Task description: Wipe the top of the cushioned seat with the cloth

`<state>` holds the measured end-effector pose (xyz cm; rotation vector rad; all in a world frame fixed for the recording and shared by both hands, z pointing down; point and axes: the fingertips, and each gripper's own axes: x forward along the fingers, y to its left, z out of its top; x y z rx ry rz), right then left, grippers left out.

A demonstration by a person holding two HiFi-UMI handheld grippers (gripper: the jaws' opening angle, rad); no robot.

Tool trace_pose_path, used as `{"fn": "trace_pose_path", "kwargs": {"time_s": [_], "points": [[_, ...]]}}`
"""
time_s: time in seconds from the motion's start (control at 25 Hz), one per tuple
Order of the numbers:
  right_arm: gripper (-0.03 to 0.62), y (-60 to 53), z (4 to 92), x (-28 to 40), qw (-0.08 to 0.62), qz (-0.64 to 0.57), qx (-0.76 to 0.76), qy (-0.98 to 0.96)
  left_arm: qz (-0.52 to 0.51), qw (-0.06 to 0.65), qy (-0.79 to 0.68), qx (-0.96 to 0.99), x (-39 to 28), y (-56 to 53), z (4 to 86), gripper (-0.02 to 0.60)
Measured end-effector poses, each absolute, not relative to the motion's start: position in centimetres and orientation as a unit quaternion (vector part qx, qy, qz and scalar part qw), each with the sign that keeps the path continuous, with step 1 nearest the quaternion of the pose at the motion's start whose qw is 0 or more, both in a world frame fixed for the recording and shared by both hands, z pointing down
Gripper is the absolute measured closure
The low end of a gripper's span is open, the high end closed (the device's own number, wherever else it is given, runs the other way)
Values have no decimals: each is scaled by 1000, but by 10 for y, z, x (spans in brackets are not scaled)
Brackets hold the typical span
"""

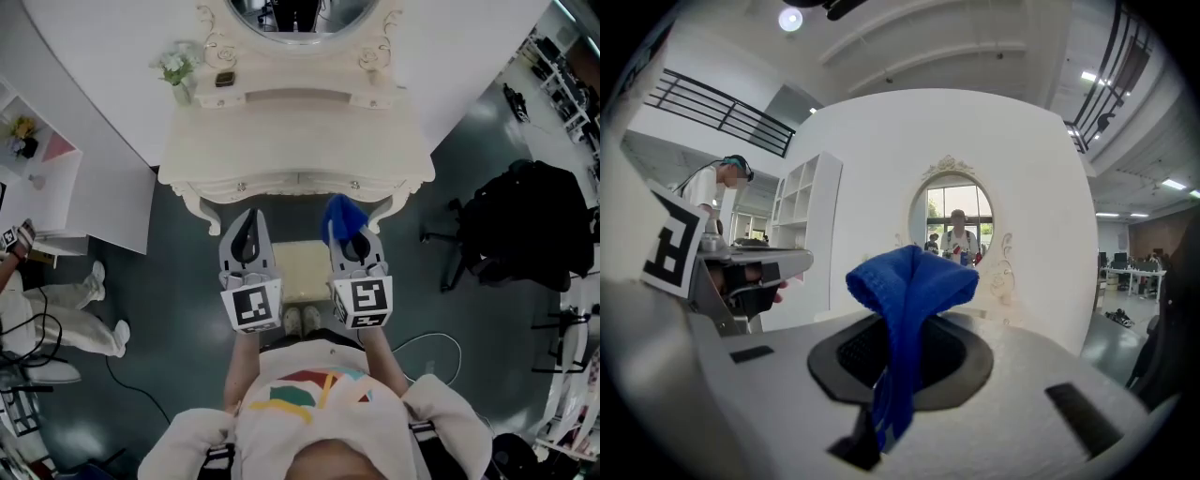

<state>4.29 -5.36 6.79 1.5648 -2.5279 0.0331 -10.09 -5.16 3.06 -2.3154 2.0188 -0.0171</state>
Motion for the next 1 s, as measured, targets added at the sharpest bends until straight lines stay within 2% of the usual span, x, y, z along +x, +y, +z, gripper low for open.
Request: {"fn": "trace_pose_path", "kwargs": {"time_s": [0.2,0.64,0.88,1.0], "points": [[562,-61,58,48,73,5,522,-850,16,61,662,-746,-99,-62,22,575],[562,-81,61,51,75,-1,520,-851,-3,56,654,-754,-90,-74,24,575],[562,-128,85,40,78,-5,516,-853,-61,32,650,-757,-103,-123,70,575],[563,-146,115,35,87,-20,505,-858,-45,37,645,-762,-106,-145,98,575]]}}
